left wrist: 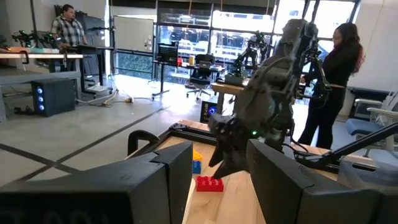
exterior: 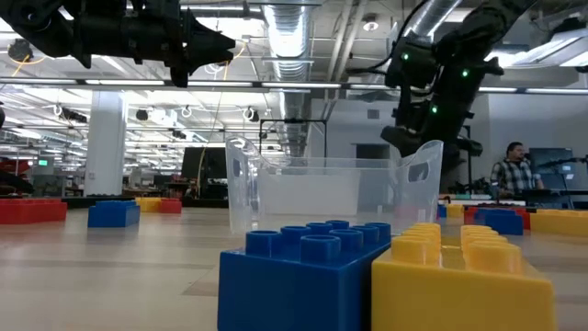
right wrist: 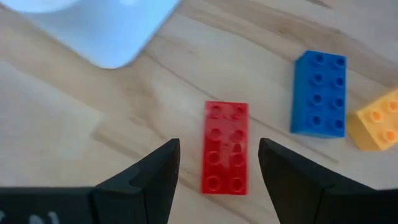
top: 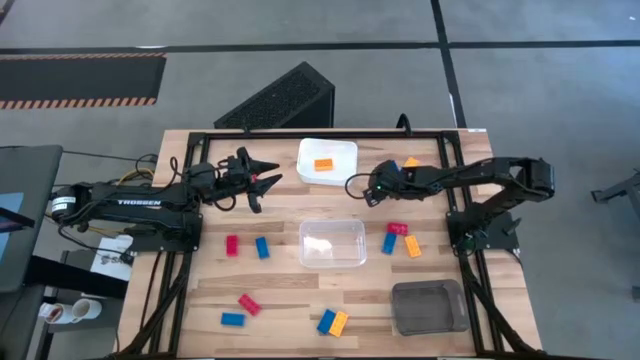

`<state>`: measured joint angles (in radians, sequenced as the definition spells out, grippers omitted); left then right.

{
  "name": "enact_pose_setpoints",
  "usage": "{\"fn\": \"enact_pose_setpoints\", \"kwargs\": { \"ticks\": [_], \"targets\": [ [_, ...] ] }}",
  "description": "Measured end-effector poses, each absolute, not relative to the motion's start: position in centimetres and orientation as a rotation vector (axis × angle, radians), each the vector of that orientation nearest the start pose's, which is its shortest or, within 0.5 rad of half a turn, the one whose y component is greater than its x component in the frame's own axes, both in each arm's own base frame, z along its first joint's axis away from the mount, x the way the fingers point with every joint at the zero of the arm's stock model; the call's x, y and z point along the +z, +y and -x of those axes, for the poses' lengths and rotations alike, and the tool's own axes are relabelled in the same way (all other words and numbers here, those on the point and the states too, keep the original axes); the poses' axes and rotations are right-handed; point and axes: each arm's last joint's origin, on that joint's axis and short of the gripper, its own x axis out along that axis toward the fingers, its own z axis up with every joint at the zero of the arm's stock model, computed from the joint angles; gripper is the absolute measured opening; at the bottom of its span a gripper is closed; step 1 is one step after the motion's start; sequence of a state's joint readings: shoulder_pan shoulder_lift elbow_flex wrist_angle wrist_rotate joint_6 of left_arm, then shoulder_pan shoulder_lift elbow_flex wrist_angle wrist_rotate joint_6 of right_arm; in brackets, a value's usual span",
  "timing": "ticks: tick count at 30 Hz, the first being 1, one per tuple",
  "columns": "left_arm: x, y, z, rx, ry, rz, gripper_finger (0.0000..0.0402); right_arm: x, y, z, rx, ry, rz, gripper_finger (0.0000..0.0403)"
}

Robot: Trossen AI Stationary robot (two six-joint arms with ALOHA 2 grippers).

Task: Sort & place blocks by color
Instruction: Put the red game piece into the black bin

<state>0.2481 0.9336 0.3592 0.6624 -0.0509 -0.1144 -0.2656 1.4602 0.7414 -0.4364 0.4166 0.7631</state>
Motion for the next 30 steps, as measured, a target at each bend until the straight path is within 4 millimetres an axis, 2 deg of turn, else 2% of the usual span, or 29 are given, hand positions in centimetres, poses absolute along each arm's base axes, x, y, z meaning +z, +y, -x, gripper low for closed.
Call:
{"fn": "enact_pose_setpoints", "kwargs": {
  "ticks": [12,16,23,27,30],
  "targets": [
    [24.1,5.0,-19.1,0.291,-0.106,0.106,0.0141,12.4,-8.9,-24.9,-1.041,1.021,-0.569,0.0244],
    [24.1,5.0,-19.1,0.291,-0.106,0.106,0.0141,12.3,-9.0,-24.9,-1.042,1.025,-0.575,0.0244],
    [24.1,5.0,-19.1,0.290,-0.106,0.106,0.0141,13.5,-8.9,-24.7,-1.004,0.982,-0.603,0.0244],
    [24.1,5.0,-19.1,0.290,-0.105,0.106,0.0141,13.6,-8.8,-24.7,-0.966,0.998,-0.616,0.0244],
    [24.1,5.0,-19.1,0.282,-0.105,0.107,0.0141,13.5,-8.7,-24.7,-0.947,1.008,-0.632,0.0232]
  ]
}}
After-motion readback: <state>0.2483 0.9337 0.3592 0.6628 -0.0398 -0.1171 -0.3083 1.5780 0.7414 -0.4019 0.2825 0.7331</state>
